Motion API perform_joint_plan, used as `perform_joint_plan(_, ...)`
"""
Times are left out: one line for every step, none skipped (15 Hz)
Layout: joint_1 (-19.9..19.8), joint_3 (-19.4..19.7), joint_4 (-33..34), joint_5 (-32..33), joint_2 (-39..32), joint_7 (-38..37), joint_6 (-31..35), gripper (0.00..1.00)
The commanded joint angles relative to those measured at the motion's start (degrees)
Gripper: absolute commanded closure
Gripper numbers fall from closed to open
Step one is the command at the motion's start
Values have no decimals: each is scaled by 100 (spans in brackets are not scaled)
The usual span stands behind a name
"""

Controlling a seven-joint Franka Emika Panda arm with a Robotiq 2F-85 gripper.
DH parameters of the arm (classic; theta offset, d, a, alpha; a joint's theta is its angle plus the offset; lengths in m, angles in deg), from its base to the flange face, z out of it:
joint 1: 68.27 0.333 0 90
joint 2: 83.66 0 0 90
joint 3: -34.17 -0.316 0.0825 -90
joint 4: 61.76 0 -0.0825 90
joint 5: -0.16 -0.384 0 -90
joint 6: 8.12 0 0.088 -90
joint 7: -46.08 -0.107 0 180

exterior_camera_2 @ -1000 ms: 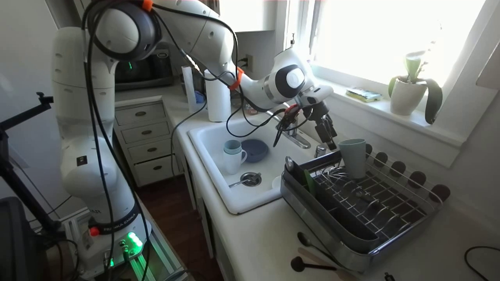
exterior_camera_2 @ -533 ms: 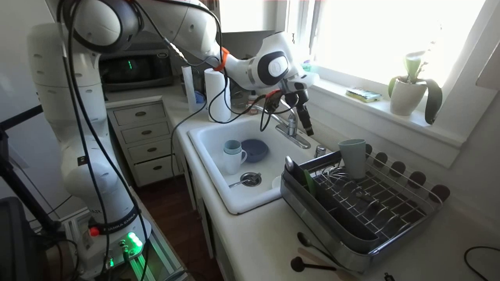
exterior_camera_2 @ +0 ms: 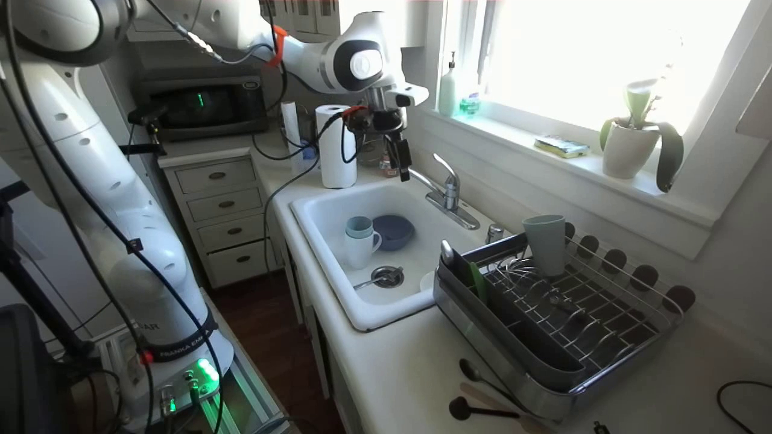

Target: Remove the light blue cup from the stacked cups in the sink and move it onto the dishes drying rack

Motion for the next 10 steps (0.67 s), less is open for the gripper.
perform_joint_plan(85, -120, -404, -634, 688, 1059, -735, 0)
perform_joint_plan(110, -135, -467, -693, 769, 1352, -838, 0)
perform_joint_plan(135, -139, -536, -737, 804, 1657, -821, 0)
perform_joint_plan(12, -234, -263, -527, 557, 1115, -767, 0)
perform_joint_plan(31, -233, -332, -572, 625, 1316, -799, 0)
perform_joint_plan(37, -230, -379, -593, 658, 1428, -802, 0)
perform_joint_plan(39, -228, -408, -597, 669, 1479, -802, 0)
perform_joint_plan(40, -227, -429, -598, 669, 1502, -801, 0)
perform_joint_plan(41, -227, -443, -598, 669, 1516, -801, 0)
perform_joint_plan(41, -227, -446, -599, 669, 1523, -801, 0)
